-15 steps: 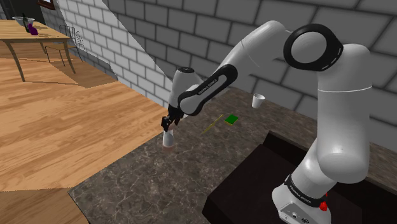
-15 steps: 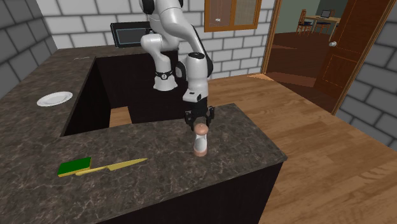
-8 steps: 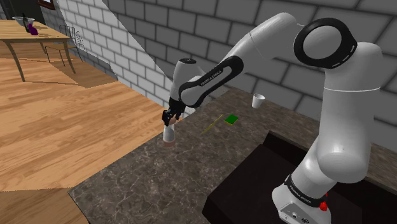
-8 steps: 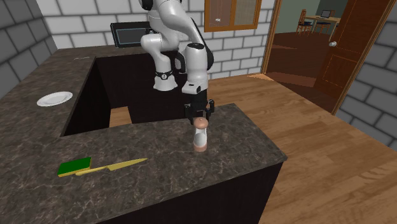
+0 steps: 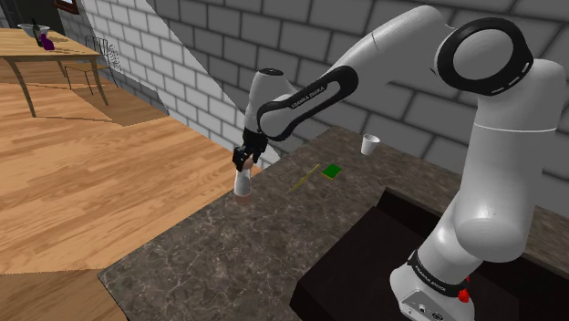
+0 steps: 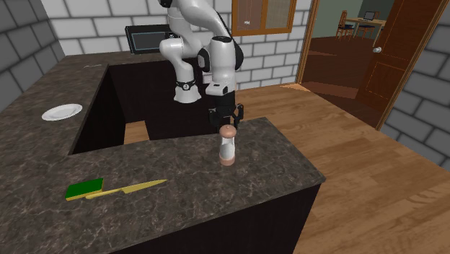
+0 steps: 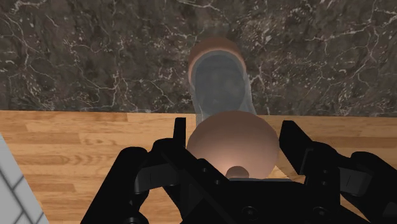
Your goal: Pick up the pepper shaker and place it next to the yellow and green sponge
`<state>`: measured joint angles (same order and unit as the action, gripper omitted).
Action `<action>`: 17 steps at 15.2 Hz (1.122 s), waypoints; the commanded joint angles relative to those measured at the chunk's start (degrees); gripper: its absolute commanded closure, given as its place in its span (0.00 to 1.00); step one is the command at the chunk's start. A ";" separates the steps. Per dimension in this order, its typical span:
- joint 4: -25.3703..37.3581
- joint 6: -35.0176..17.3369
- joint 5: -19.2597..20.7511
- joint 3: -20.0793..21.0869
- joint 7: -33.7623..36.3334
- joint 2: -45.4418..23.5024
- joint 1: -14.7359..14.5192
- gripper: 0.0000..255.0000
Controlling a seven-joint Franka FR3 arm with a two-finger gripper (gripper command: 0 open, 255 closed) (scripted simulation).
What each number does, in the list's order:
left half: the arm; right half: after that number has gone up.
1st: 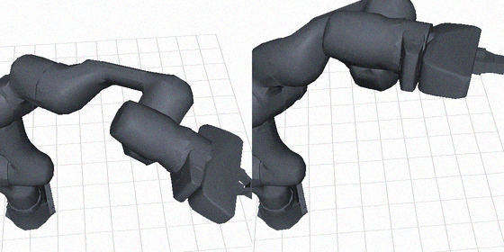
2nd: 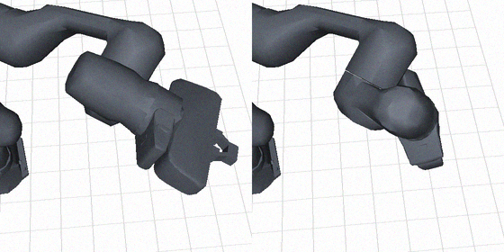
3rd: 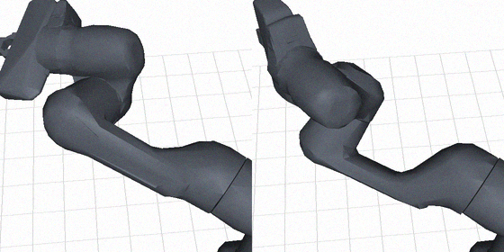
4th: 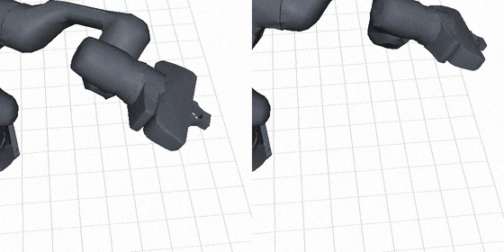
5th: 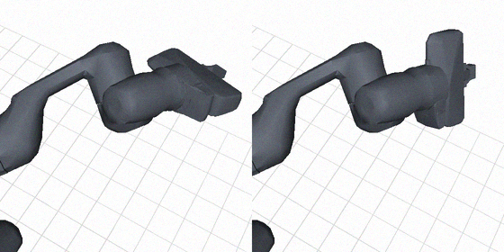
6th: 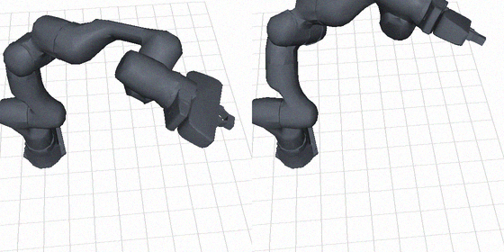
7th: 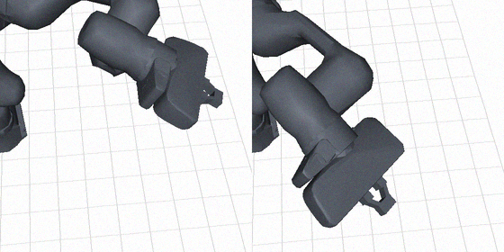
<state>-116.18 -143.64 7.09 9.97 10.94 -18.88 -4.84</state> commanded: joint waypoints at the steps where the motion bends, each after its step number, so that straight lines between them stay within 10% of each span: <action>1: 0.43 1.42 -0.38 0.19 -0.27 1.00 0.12 1.00; 17: 4.72 12.11 -2.76 1.03 -2.04 7.56 0.71 1.00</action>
<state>-111.77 -132.15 4.47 11.00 9.07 -11.63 -4.21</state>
